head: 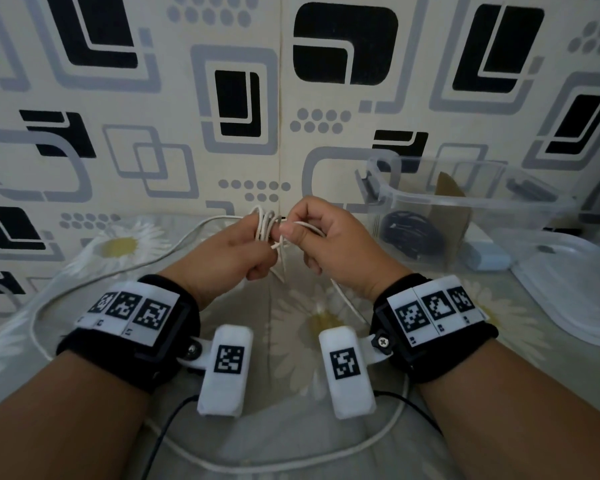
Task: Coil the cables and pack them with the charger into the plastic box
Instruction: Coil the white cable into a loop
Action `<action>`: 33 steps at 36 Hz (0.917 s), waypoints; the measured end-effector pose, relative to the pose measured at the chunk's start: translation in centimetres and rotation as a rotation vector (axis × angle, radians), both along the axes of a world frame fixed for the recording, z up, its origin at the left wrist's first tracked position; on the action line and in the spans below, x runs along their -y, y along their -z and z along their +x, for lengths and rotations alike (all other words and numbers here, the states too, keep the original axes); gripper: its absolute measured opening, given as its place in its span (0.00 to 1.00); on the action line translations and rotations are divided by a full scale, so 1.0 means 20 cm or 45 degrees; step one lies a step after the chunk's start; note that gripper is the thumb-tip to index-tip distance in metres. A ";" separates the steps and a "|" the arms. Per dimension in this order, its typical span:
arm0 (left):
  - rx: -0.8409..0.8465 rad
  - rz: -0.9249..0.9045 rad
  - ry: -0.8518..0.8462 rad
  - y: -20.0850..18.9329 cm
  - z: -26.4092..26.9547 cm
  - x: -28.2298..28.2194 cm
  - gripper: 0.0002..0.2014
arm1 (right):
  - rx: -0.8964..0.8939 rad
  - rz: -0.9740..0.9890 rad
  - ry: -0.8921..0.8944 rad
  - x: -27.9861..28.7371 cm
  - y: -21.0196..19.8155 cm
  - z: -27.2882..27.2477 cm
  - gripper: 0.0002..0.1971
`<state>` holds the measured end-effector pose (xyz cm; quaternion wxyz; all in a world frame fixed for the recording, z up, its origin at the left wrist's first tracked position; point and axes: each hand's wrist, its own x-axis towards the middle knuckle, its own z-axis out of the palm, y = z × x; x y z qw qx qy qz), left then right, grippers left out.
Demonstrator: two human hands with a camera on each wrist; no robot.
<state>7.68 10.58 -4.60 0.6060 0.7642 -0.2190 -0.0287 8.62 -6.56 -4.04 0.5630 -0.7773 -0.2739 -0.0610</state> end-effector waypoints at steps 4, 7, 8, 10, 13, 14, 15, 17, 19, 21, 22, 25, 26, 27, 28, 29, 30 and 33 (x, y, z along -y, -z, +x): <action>0.034 0.028 -0.004 0.03 0.01 0.00 0.06 | 0.047 0.008 0.014 0.02 0.00 0.02 0.06; 0.030 0.041 -0.063 0.04 0.03 -0.02 0.11 | 0.087 0.037 0.056 0.03 0.00 0.04 0.07; 0.060 0.064 -0.090 0.05 0.03 -0.02 0.12 | 0.067 0.089 0.055 0.04 0.00 0.04 0.09; 0.136 0.120 -0.143 0.05 0.04 -0.03 0.13 | 0.032 0.237 0.018 0.05 -0.02 0.03 0.10; 0.208 0.133 -0.243 0.06 0.05 -0.05 0.18 | 0.029 0.395 -0.011 0.07 -0.05 0.02 0.07; 0.222 0.126 -0.287 0.06 0.06 -0.05 0.19 | 0.015 0.443 -0.025 0.07 -0.06 0.02 0.06; 0.241 0.135 -0.335 0.06 0.07 -0.05 0.19 | -0.002 0.488 -0.042 0.07 -0.07 0.03 0.06; 0.290 0.173 -0.422 0.06 0.07 -0.06 0.16 | -0.017 0.544 -0.051 0.07 -0.08 0.03 0.06; 0.327 0.196 -0.499 0.07 0.08 -0.06 0.15 | -0.013 0.560 -0.018 0.08 -0.08 0.04 0.06; 0.314 0.157 -0.568 0.07 0.09 -0.07 0.17 | -0.014 0.567 0.022 0.08 -0.08 0.04 0.08; 0.293 0.125 -0.596 0.07 0.09 -0.08 0.17 | -0.007 0.572 0.036 0.08 -0.08 0.04 0.10; 0.233 0.024 -0.687 0.07 0.09 -0.08 0.14 | 0.051 0.560 0.099 0.09 -0.09 0.03 0.14; 0.205 -0.025 -0.722 0.06 0.10 -0.08 0.14 | 0.069 0.544 0.127 0.10 -0.10 0.03 0.17; 0.176 -0.078 -0.753 0.06 0.10 -0.08 0.14 | 0.081 0.530 0.160 0.10 -0.10 0.02 0.19; 0.144 -0.132 -0.782 0.05 0.10 -0.08 0.14 | 0.091 0.518 0.200 0.11 -0.10 0.03 0.21; 0.105 -0.184 -0.810 0.04 0.10 -0.08 0.13 | 0.095 0.511 0.249 0.11 -0.10 0.03 0.23; 0.060 -0.247 -0.835 0.03 0.10 -0.08 0.12 | 0.093 0.507 0.306 0.12 -0.09 0.04 0.24; -0.036 -0.437 -0.868 0.01 0.09 -0.09 0.12 | 0.124 0.434 0.496 0.13 -0.10 0.05 0.26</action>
